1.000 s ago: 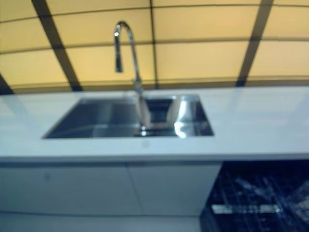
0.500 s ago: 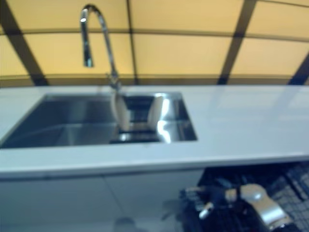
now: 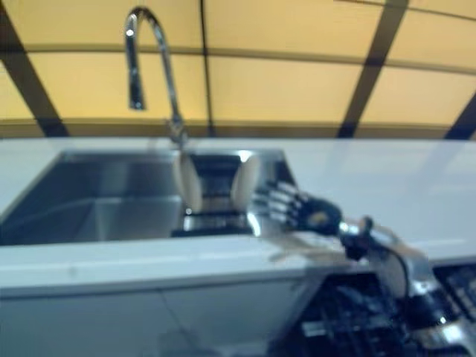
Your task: Take plates into dishwasher
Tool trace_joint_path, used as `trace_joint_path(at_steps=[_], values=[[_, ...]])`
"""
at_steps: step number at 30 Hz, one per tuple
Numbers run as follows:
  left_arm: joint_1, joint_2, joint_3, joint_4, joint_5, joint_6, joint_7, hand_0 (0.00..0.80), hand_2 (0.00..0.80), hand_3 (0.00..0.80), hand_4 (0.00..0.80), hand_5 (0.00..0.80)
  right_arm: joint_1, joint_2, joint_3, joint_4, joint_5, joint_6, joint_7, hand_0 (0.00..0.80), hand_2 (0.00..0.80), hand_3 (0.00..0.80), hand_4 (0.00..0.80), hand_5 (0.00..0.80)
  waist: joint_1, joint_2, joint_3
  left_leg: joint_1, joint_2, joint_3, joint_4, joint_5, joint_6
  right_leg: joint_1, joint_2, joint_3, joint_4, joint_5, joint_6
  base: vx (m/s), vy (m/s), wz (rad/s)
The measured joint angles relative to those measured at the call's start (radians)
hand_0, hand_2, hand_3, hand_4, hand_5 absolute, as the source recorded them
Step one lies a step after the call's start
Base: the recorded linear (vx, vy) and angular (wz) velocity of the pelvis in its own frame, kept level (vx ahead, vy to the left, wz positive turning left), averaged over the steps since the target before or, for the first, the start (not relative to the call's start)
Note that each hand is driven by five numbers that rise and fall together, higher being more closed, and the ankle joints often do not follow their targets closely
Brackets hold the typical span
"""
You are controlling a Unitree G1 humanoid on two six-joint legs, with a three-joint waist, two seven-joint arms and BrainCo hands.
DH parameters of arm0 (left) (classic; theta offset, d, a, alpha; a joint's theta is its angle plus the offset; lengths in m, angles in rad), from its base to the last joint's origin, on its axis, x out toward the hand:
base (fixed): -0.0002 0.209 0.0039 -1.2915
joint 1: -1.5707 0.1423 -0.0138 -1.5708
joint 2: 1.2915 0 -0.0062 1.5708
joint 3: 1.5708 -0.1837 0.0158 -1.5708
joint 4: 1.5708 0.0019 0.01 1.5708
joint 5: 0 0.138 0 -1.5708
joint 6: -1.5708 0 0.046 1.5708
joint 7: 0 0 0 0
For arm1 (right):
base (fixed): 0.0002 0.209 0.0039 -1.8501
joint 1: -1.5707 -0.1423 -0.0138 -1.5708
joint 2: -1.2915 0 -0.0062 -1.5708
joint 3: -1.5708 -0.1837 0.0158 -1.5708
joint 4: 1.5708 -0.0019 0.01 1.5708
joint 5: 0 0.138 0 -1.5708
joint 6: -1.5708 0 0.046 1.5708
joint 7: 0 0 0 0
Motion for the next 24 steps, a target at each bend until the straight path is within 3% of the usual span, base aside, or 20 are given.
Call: trace_joint_path(at_steps=[6, 16, 17, 18, 19, 20, 22, 24], values=[[0.015, -0.009, -0.002, 0.009, 0.000, -0.001, 0.001, 0.000, 0.000, 0.000, 0.000, 0.000, -0.078, -0.006, -0.047, 0.083, 0.147, -0.080, -0.198, 0.000, 0.000, 0.000, 0.000, 0.000, 0.006, -0.007, -0.026, -0.004, 0.000, 0.006, 0.001, 0.001, 0.000, 0.001, -0.001, -0.004, 0.000, -0.004, -0.004, 0.052, 0.017, 0.02], [-0.023, -0.010, -0.013, 0.023, 0.000, -0.005, 0.001, 0.000, 0.000, 0.000, 0.000, 0.000, -0.224, -0.055, -0.057, 0.284, 0.100, -0.132, -0.615, 0.000, 0.000, 0.000, 0.000, 0.000, 0.023, -0.008, -0.036, 0.000, 0.003, 0.009, 0.000, -0.002, 0.007, -0.011, 0.000, -0.004, 0.033, -0.005, 0.003, 0.059, 0.073, -0.01], [-0.031, -0.010, -0.033, 0.022, 0.000, -0.004, 0.000, 0.000, 0.000, 0.000, 0.000, 0.000, -0.230, -0.055, -0.055, 0.305, 0.087, -0.132, -0.654, 0.000, 0.000, 0.000, 0.000, 0.000, 0.025, 0.010, -0.030, 0.000, 0.021, 0.010, 0.000, -0.005, 0.010, -0.048, 0.018, -0.007, 0.103, -0.006, 0.011, 0.000, 0.000, 0.00], [-0.040, -0.009, -0.055, 0.020, 0.001, -0.004, 0.000, 0.000, 0.000, 0.000, 0.000, 0.000, -0.236, -0.055, -0.055, 0.319, 0.065, -0.132, -0.697, 0.000, 0.000, 0.000, 0.000, 0.000, 0.024, 0.031, -0.019, -0.001, 0.045, 0.010, 0.001, -0.004, 0.011, -0.094, 0.035, -0.008, 0.191, -0.008, 0.040, 0.000, 0.000, 0.00], [-0.045, -0.007, -0.071, 0.018, 0.001, -0.002, -0.001, 0.000, 0.000, 0.000, 0.000, 0.000, -0.241, -0.059, -0.056, 0.326, 0.050, -0.131, -0.734, 0.000, 0.000, 0.000, 0.000, 0.000, 0.024, 0.044, -0.011, -0.001, 0.063, 0.012, 0.004, -0.001, 0.014, -0.135, 0.036, -0.019, 0.260, -0.041, 0.091, -0.004, -0.044, 0.03], [-0.042, -0.009, -0.073, 0.015, 0.001, 0.001, -0.001, 0.000, 0.000, 0.000, 0.000, 0.000, -0.243, -0.066, -0.056, 0.326, 0.038, -0.131, -0.765, 0.000, 0.000, 0.000, 0.000, 0.000, 0.023, 0.049, -0.010, 0.000, 0.062, 0.019, 0.004, -0.001, 0.014, -0.147, 0.000, -0.042, 0.284, -0.063, 0.111, 0.004, -0.052, -0.15], [-0.033, -0.008, -0.077, 0.016, 0.000, 0.005, -0.003, 0.000, 0.000, 0.000, 0.000, 0.000, -0.262, -0.068, -0.048, 0.322, -0.016, -0.128, -0.821, 0.000, 0.000, 0.000, 0.000, 0.000, 0.029, 0.035, -0.007, -0.003, 0.053, 0.042, 0.003, -0.005, 0.013, -0.176, -0.085, -0.047, 0.265, -0.063, 0.142, 0.046, -0.090, -0.28], [-0.030, 0.004, -0.075, 0.014, -0.001, 0.015, -0.003, 0.000, 0.000, 0.000, 0.000, 0.000, -0.262, -0.069, -0.036, 0.323, -0.081, -0.123, -0.859, 0.000, 0.000, 0.000, 0.000, 0.000, 0.027, 0.024, -0.003, 0.000, 0.054, 0.035, 0.002, -0.004, 0.005, -0.174, -0.122, -0.038, 0.205, -0.060, 0.145, 0.063, -0.081, -0.03]])
